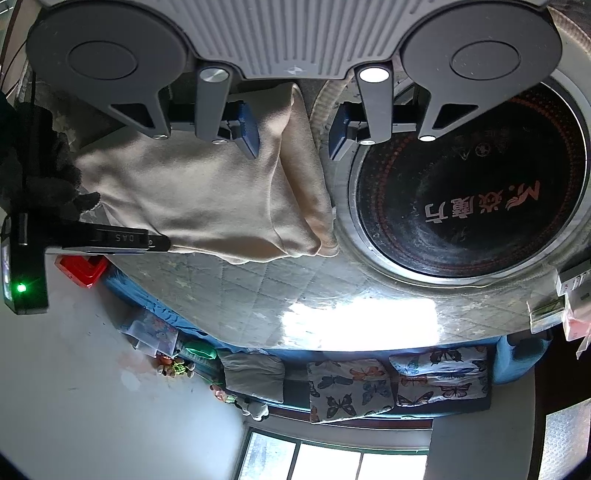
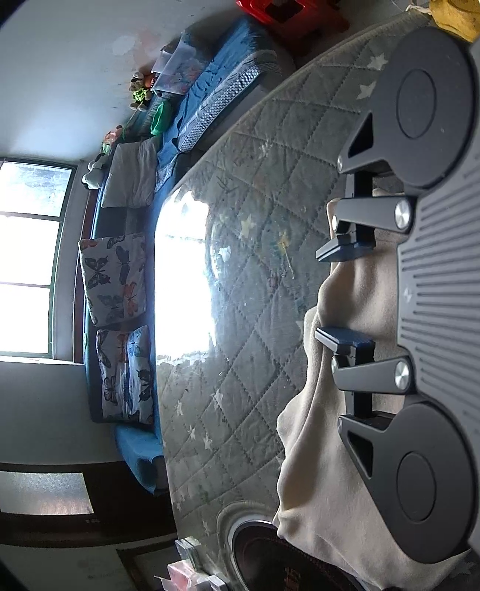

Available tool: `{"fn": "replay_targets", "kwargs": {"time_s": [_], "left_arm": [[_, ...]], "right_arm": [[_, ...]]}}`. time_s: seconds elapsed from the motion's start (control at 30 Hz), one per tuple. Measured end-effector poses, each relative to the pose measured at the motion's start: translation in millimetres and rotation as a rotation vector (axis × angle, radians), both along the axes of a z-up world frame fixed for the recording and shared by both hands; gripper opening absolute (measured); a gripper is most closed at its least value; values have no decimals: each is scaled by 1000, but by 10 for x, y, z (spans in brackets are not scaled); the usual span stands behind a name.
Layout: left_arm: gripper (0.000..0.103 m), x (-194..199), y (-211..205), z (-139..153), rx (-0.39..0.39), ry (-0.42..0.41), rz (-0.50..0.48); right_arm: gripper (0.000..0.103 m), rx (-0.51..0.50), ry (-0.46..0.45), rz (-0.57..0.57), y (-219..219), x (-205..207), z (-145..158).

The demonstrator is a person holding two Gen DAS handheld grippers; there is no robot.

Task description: Fold clothes

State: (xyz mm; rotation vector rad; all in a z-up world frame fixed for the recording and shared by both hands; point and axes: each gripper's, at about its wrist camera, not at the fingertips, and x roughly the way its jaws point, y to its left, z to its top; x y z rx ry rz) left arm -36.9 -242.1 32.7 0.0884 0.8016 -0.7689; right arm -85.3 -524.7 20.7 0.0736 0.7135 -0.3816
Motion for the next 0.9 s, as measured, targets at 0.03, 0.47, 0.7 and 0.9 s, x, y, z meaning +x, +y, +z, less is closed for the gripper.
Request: {"fn": "replay_targets", "kwargs": {"time_s": [0.03,0.47,0.7,0.9], "left_arm": [[47,-5,3,0,2,-2,3],[61,-111,99,78,9,-31,17],[69,-150,129,71,22,-34,21],[74,-163,151,68,28,-35,26]], "right_arm": [[39,1,-3,4,13,-18,14],[53,8,-38,92,319,-368,163],[62,-4,-36,152,603,-547,160],[65,-13,-35,194,814,-675,146]]}}
